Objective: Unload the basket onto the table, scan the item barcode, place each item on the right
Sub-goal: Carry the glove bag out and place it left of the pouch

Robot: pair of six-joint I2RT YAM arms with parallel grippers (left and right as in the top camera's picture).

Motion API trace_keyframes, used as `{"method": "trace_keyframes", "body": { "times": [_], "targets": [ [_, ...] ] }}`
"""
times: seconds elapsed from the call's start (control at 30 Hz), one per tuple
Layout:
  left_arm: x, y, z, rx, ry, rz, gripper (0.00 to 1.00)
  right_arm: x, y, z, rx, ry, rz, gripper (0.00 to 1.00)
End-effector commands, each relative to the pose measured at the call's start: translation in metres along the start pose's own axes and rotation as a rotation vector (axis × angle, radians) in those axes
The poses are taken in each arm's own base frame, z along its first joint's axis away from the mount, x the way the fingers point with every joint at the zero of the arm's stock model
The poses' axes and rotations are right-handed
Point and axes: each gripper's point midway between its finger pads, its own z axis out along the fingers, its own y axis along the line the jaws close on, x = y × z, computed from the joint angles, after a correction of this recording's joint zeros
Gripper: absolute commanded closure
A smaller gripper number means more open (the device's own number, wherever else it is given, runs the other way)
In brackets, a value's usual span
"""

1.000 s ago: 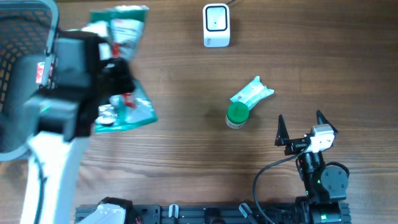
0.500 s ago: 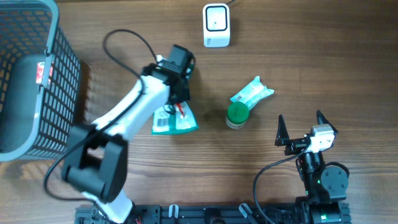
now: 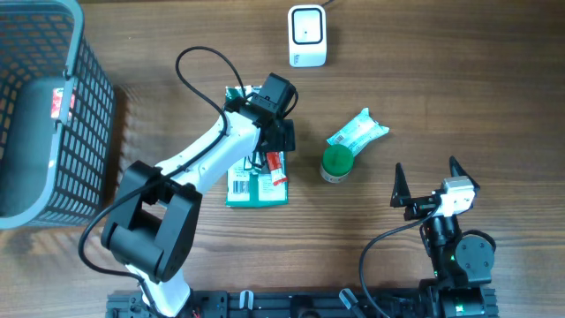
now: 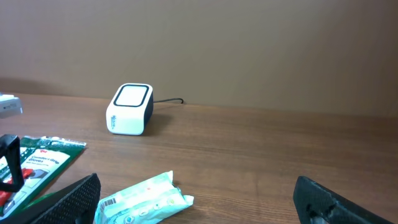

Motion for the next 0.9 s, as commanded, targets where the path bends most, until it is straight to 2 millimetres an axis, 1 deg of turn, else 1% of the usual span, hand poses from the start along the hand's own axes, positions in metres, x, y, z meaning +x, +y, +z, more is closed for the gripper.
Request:
{"method": "trace_keyframes", "body": {
  "times": [0.0, 0.07, 0.13, 0.2, 0.23, 0.3, 0.37, 0.43, 0.5, 0.53, 0.57, 0.6, 0.67, 0.77, 0.8, 0.87],
  "targets": [
    [-0.027, -0.004, -0.043, 0.054, -0.119, 0.029, 0.00, -0.001, 0.000, 0.000, -0.004, -0.004, -0.018, 0.00],
    [-0.049, -0.001, -0.073, 0.069, -0.201, 0.050, 0.00, -0.001, 0.000, 0.000, -0.004, -0.004, -0.018, 0.00],
    [-0.079, 0.012, -0.113, 0.076, -0.302, 0.041, 0.00, -0.001, 0.000, 0.000, -0.004, -0.004, -0.018, 0.00],
    [-0.111, 0.035, -0.162, 0.083, -0.416, 0.022, 0.00, -0.001, 0.000, 0.000, -0.004, -0.004, -0.018, 0.00],
    [-0.127, 0.051, -0.187, 0.079, -0.474, 0.000, 0.00, -0.001, 0.001, 0.000, -0.004, -0.004, -0.018, 0.00],
    [-0.154, 0.088, -0.235, 0.053, -0.588, -0.041, 0.00, -0.001, 0.000, 0.000, -0.004, -0.004, -0.018, 0.00],
    [-0.175, 0.136, -0.278, 0.004, -0.696, -0.110, 0.00, -0.001, 0.000, 0.000, -0.004, -0.004, -0.018, 0.00],
    [-0.188, 0.190, -0.311, -0.063, -0.784, -0.193, 0.00, -0.001, 0.001, 0.000, -0.004, -0.004, -0.018, 0.00],
    [-0.191, 0.247, -0.334, -0.146, -0.844, -0.286, 0.00, -0.001, 0.000, 0.000, -0.004, -0.004, -0.017, 0.00],
    [-0.190, 0.274, -0.338, -0.183, -0.857, -0.327, 0.00, -0.001, 0.000, 0.000, -0.004, -0.004, -0.018, 0.00],
    [-0.186, 0.293, -0.340, -0.208, -0.859, -0.360, 0.00, -0.001, 0.000, 0.000, -0.004, -0.004, -0.017, 0.00],
    [-0.180, 0.317, -0.340, -0.239, -0.854, -0.404, 0.00, -0.001, 0.001, 0.000, -0.004, -0.004, -0.018, 0.00],
    [-0.167, 0.358, -0.334, -0.276, -0.824, -0.475, 0.00, -0.001, 0.001, 0.000, -0.004, -0.004, -0.017, 0.00],
    [-0.150, 0.406, -0.315, -0.301, -0.759, -0.562, 0.00, -0.001, 0.000, 0.000, -0.004, -0.004, -0.017, 0.00],
    [-0.143, 0.424, -0.303, -0.309, -0.725, -0.593, 0.00, -0.001, 0.000, 0.000, -0.004, -0.004, -0.018, 0.00],
    [-0.137, 0.443, -0.280, -0.308, -0.661, -0.582, 0.00, -0.001, 0.000, 0.000, -0.004, -0.004, -0.017, 0.00]
  ]
}}
